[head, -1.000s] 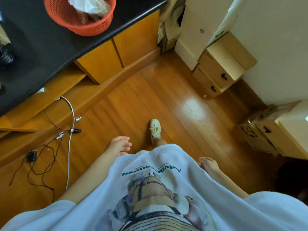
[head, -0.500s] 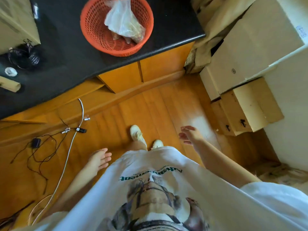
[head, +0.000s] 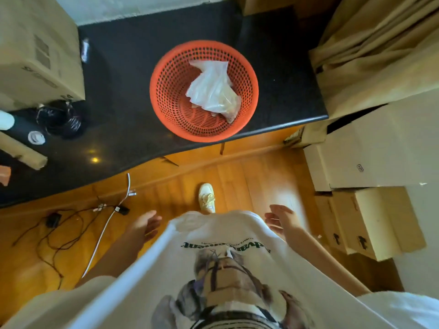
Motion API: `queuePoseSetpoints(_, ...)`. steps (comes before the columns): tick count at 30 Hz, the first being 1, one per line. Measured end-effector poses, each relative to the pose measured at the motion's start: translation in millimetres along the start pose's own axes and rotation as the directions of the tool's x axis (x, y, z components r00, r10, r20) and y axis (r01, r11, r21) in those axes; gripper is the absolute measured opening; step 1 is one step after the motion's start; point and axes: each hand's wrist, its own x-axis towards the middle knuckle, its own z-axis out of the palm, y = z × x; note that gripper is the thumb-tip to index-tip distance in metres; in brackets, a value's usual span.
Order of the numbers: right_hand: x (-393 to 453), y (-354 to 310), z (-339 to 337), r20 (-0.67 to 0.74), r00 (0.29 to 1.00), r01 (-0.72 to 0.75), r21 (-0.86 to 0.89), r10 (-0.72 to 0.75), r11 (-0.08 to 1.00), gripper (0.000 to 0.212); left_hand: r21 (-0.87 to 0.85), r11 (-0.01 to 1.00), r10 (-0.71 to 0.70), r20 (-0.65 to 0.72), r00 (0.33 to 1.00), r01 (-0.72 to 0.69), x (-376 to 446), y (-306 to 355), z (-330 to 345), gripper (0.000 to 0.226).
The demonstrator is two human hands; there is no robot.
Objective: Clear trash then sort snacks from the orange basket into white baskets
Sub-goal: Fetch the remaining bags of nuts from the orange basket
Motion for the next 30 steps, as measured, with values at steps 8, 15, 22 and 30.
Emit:
queuePoseSetpoints(8, 27, -100, 33, 0.004, 0.99, 0.139, 0.027, -0.14, 0.99, 0.016, 0.177, 0.929, 0.311, 0.111, 0.944, -0.326, 24, 160, 92, 0.027)
queuePoseSetpoints(15, 79, -221, 96, 0.21, 0.865, 0.493, -0.182, -0.456, 0.851, 0.02, 0.242, 0.826, 0.515, 0.043, 0.856, -0.509, 73, 261, 125, 0.02)
queuePoseSetpoints(22, 189, -280, 156, 0.412, 0.748, 0.643, -0.644, -0.52, 0.415, 0.06, 0.4, 0.724, 0.549, 0.16, 0.82, -0.563, 212, 333, 176, 0.03)
queuePoseSetpoints(30, 173, -281, 159, 0.523, 0.686, 0.711, -0.63, -0.506, 0.312, 0.082, 0.182, 0.648, 0.639, 0.397, 0.658, -0.739, 202, 358, 209, 0.045)
